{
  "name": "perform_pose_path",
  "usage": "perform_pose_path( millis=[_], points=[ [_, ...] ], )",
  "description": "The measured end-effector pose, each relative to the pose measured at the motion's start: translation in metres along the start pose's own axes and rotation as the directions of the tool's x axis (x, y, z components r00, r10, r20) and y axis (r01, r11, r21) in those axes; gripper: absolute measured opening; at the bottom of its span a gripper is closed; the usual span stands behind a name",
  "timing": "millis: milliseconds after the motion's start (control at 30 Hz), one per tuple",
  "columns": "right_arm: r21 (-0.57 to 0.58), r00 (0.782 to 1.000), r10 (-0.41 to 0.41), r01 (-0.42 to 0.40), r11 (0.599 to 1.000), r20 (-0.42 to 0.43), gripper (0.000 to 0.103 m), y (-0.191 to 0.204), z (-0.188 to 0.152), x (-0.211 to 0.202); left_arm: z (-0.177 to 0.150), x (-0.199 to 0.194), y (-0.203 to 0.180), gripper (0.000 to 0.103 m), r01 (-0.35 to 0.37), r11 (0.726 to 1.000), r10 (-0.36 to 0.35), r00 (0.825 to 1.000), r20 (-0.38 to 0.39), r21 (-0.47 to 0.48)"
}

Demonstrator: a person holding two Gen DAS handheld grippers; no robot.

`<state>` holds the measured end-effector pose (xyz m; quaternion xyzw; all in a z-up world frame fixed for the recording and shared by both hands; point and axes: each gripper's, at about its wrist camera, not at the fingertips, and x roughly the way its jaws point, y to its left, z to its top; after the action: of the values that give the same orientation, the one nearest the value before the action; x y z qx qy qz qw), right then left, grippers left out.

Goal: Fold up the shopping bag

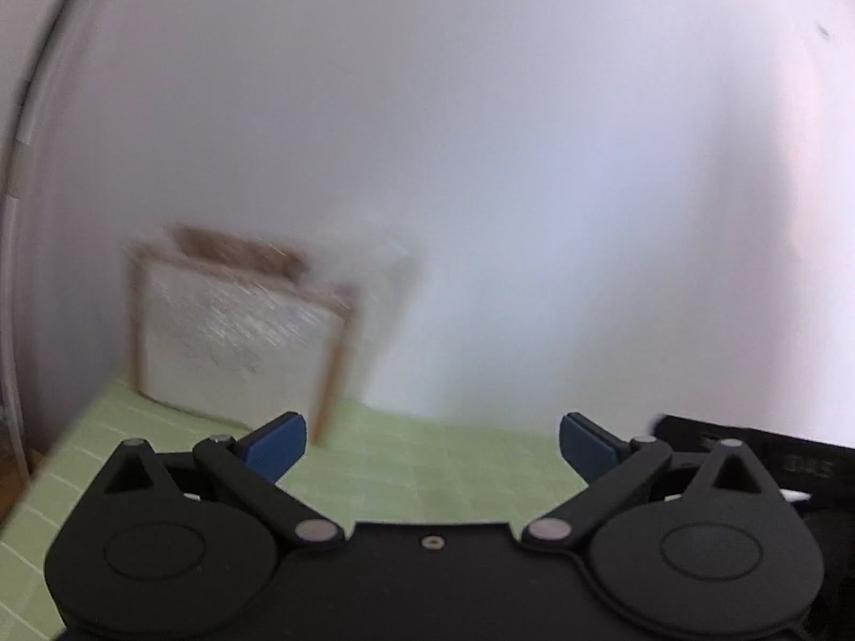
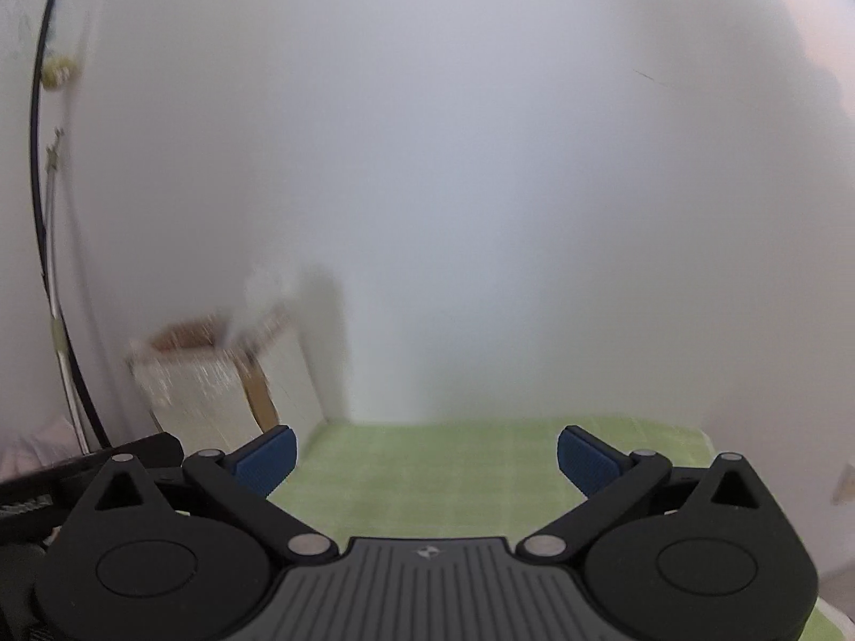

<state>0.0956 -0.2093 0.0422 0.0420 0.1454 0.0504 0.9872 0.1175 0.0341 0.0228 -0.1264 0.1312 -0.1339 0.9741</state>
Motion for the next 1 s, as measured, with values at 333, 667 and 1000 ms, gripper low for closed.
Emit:
perform_pose_path(
  millis=[333,667,1000],
  points=[
    [0.017,0.996,-0.09,0.091,0.996,-0.024,0.103,-0.004,-0.041,-0.058,-0.041,-0.038,-0.025,0.102,-0.041,0.998,0.047,0.989,-0.138,0.046],
    [-0.043,0.989,-0.127,0.124,0.991,-0.081,0.103,0.022,-0.082,-0.077,-0.079,-0.061,-0.043,0.102,-0.163,0.973,0.199,0.953,-0.227,0.166],
    [-0.068,0.988,-0.128,0.122,0.99,-0.091,0.103,0.038,-0.091,-0.081,-0.079,-0.071,-0.036,0.102,-0.158,0.975,0.189,0.958,-0.215,0.155]
  ],
)
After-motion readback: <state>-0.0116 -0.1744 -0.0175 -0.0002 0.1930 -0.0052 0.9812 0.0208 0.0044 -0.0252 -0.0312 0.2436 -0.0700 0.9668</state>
